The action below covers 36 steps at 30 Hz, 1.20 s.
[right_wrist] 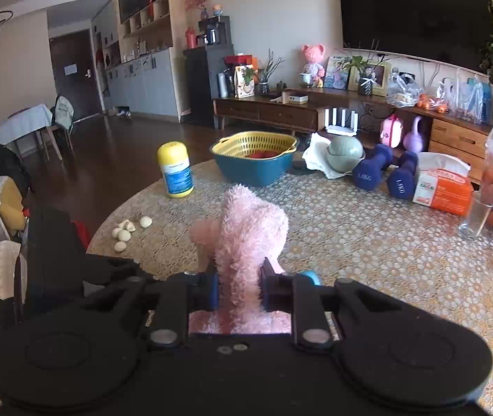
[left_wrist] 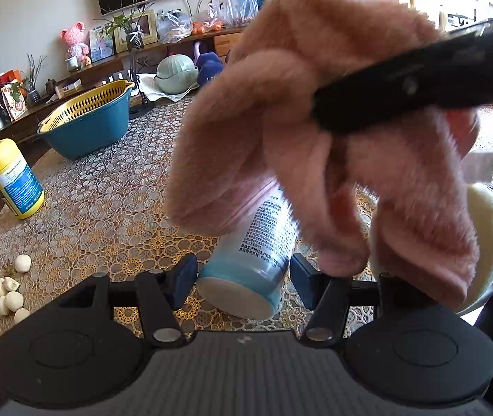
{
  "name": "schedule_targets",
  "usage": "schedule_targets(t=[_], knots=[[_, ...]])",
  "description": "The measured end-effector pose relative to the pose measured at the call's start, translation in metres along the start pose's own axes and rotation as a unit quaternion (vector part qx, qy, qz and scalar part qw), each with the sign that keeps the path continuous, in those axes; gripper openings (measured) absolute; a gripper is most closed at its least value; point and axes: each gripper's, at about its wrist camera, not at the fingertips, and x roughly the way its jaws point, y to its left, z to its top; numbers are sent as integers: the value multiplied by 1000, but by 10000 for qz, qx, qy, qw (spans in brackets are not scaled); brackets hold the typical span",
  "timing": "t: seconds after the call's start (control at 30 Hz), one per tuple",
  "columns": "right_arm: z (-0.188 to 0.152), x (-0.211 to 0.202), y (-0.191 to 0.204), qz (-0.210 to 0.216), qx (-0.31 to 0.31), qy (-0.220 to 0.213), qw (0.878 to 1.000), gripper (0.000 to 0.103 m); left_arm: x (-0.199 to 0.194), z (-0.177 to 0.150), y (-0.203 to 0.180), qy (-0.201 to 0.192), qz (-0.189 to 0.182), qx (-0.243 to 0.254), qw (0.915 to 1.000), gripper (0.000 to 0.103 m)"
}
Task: Clean container
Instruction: 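Rub the towel over the bottle with the right gripper while the left holds it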
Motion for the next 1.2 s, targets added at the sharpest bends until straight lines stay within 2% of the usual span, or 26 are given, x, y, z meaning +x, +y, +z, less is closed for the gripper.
schedule_targets(t=[0.17, 0.37, 0.5, 0.87, 1.07, 1.2], knots=[[-11, 38, 11, 181, -52, 418, 9989, 20, -1, -1, 1, -34, -91, 80, 9999, 56], [-20, 65, 1, 246, 92, 693, 9973, 20, 0, -2, 6, -74, -216, 92, 9997, 56], [-19, 71, -5, 186, 37, 705, 9973, 20, 0, -2, 9, -74, -302, 6, 9995, 56], [-3, 90, -58, -546, 96, 758, 9956, 20, 3, -3, 19, -59, -486, -112, 9987, 57], [-10, 96, -73, -671, 371, 714, 9945, 20, 9, -9, 15, -6, -476, 97, 9988, 57], [-12, 96, -77, -606, 543, 642, 9946, 20, 14, -8, 16, 6, -473, 21, 9989, 57]])
